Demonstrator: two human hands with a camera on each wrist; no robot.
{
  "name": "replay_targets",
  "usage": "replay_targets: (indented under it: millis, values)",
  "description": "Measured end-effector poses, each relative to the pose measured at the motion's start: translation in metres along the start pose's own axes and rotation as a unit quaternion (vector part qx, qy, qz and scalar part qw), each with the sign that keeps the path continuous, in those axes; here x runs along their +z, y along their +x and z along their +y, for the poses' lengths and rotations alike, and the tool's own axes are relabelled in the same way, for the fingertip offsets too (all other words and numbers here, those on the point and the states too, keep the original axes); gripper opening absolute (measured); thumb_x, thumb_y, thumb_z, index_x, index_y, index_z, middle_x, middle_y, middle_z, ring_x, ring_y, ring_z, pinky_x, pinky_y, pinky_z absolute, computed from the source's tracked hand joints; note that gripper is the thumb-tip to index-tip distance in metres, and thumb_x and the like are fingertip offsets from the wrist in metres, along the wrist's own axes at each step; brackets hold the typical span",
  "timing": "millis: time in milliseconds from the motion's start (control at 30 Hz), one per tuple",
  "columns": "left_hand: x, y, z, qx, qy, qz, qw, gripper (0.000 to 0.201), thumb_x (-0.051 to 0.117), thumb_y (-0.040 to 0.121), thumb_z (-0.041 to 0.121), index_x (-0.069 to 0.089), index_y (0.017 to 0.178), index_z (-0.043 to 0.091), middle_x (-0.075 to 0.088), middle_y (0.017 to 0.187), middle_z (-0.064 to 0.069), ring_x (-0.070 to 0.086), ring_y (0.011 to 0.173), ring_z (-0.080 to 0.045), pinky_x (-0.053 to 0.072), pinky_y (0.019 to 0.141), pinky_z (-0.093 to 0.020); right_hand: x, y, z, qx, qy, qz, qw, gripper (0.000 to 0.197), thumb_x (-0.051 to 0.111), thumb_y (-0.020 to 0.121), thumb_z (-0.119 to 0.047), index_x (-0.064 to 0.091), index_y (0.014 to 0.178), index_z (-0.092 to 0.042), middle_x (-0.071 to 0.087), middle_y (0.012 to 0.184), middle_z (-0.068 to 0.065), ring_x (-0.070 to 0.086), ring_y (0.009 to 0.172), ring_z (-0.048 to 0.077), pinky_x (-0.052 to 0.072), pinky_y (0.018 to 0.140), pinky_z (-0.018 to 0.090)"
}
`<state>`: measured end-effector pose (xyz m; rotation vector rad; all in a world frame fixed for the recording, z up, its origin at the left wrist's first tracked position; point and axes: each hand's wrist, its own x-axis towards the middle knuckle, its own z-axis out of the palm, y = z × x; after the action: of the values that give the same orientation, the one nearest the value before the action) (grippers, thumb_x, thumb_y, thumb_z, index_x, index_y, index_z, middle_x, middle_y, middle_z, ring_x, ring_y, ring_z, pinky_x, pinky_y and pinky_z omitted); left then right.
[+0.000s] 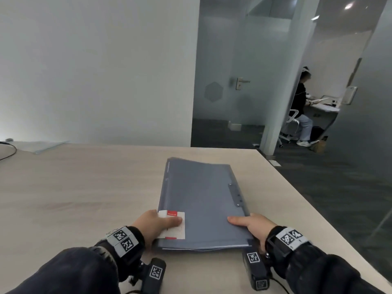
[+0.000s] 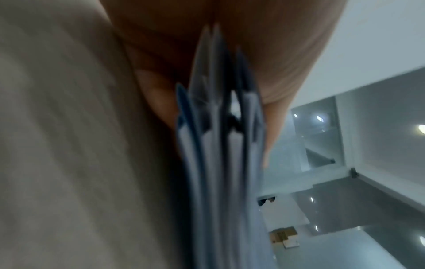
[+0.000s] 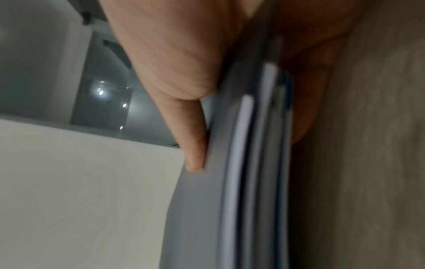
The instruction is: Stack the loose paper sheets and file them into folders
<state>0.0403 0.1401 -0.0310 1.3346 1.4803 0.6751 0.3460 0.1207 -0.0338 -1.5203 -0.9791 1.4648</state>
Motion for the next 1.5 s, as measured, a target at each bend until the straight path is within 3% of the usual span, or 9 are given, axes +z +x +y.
replay_targets:
  millis: [133, 367, 567, 767, 933, 1033, 1100, 1333, 1500]
  values:
    - [0.023, 0.031, 0.012, -0.013, 0.007, -0.025, 1.000, 0.075, 0.083, 0.044, 0.064, 0.077, 0.094, 0.008, 0.079, 0.084, -0.007, 0.076, 0.087, -0.032, 0.060, 0.084, -0.043, -0.026, 0.021, -0.001, 0.008, 0.016, 0.061, 0.998, 0.057, 0.090, 0.071, -0.020, 0.064, 0.118, -0.001, 0.076, 0.103, 0.017, 0.073, 0.096, 0.036, 0.057, 0.091, 0.056]
    - [0.085, 0.086, 0.058, -0.048, -0.059, 0.008, 0.997, 0.091, 0.084, 0.034, 0.066, 0.068, 0.103, 0.008, 0.076, 0.093, -0.015, 0.074, 0.091, -0.039, 0.061, 0.083, -0.057, -0.074, 0.051, -0.013, -0.031, 0.164, 0.156, 0.974, 0.025, 0.059, 0.094, -0.002, 0.058, 0.119, -0.004, 0.066, 0.115, 0.021, 0.070, 0.092, 0.038, 0.060, 0.060, 0.040]
    - [0.116, 0.146, 0.087, -0.016, -0.030, 0.051, 0.998, 0.076, 0.078, 0.060, 0.075, 0.072, 0.101, 0.011, 0.075, 0.090, -0.007, 0.072, 0.083, -0.028, 0.060, 0.081, -0.040, -0.098, 0.095, -0.028, -0.084, 0.193, 0.204, 0.956, 0.024, 0.056, 0.094, 0.003, 0.058, 0.117, -0.005, 0.066, 0.115, 0.021, 0.070, 0.094, 0.037, 0.062, 0.060, 0.040]
    - [0.136, 0.204, 0.116, -0.008, -0.005, 0.063, 0.998, 0.075, 0.062, 0.079, 0.077, 0.068, 0.107, 0.007, 0.067, 0.089, -0.005, 0.062, 0.076, -0.020, 0.040, 0.059, -0.029, -0.126, 0.144, -0.044, -0.090, 0.184, 0.212, 0.955, 0.021, 0.055, 0.096, 0.000, 0.059, 0.114, -0.011, 0.066, 0.120, 0.018, 0.070, 0.097, 0.037, 0.061, 0.061, 0.039]
    - [0.145, 0.242, 0.132, -0.011, -0.049, 0.063, 0.997, 0.076, 0.067, 0.076, 0.076, 0.068, 0.115, 0.010, 0.070, 0.097, -0.005, 0.068, 0.081, -0.021, 0.055, 0.072, -0.032, -0.145, 0.179, -0.054, -0.103, 0.176, 0.208, 0.957, 0.032, 0.056, 0.097, -0.004, 0.056, 0.128, -0.008, 0.065, 0.124, 0.017, 0.071, 0.098, 0.036, 0.060, 0.060, 0.037]
    - [0.149, 0.253, 0.138, -0.031, -0.122, 0.041, 0.991, 0.068, 0.076, 0.074, 0.068, 0.070, 0.112, 0.012, 0.071, 0.086, -0.005, 0.069, 0.064, -0.020, 0.060, 0.058, -0.034, -0.150, 0.190, -0.057, -0.105, 0.174, 0.205, 0.957, 0.032, 0.057, 0.098, -0.008, 0.056, 0.131, -0.009, 0.064, 0.124, 0.015, 0.071, 0.099, 0.035, 0.060, 0.060, 0.037]
    - [0.151, 0.257, 0.139, -0.041, -0.138, 0.038, 0.989, 0.064, 0.075, 0.075, 0.068, 0.069, 0.110, 0.015, 0.071, 0.090, -0.005, 0.070, 0.071, -0.021, 0.061, 0.057, -0.035, -0.153, 0.194, -0.059, -0.105, 0.177, 0.195, 0.959, 0.032, 0.057, 0.100, -0.011, 0.056, 0.132, -0.011, 0.065, 0.124, 0.013, 0.071, 0.100, 0.035, 0.061, 0.060, 0.037]
    - [0.139, 0.240, 0.131, -0.047, -0.253, -0.014, 0.966, 0.080, 0.077, 0.063, 0.068, 0.064, 0.124, 0.019, 0.072, 0.120, -0.009, 0.072, 0.104, -0.030, 0.060, 0.090, -0.049, -0.153, 0.177, -0.062, -0.091, 0.214, 0.153, 0.960, 0.024, 0.055, 0.102, -0.023, 0.057, 0.125, -0.014, 0.066, 0.125, 0.011, 0.071, 0.100, 0.029, 0.061, 0.074, 0.042]
    - [0.139, 0.209, 0.116, 0.005, -0.273, 0.018, 0.962, 0.035, 0.064, 0.097, 0.041, 0.057, 0.115, 0.011, 0.062, 0.107, -0.005, 0.063, 0.091, -0.018, 0.055, 0.085, -0.034, -0.152, 0.151, -0.052, -0.095, 0.245, 0.150, 0.953, 0.015, 0.049, 0.104, -0.016, 0.058, 0.113, -0.008, 0.058, 0.136, 0.020, 0.060, 0.121, 0.031, 0.048, 0.104, 0.044]
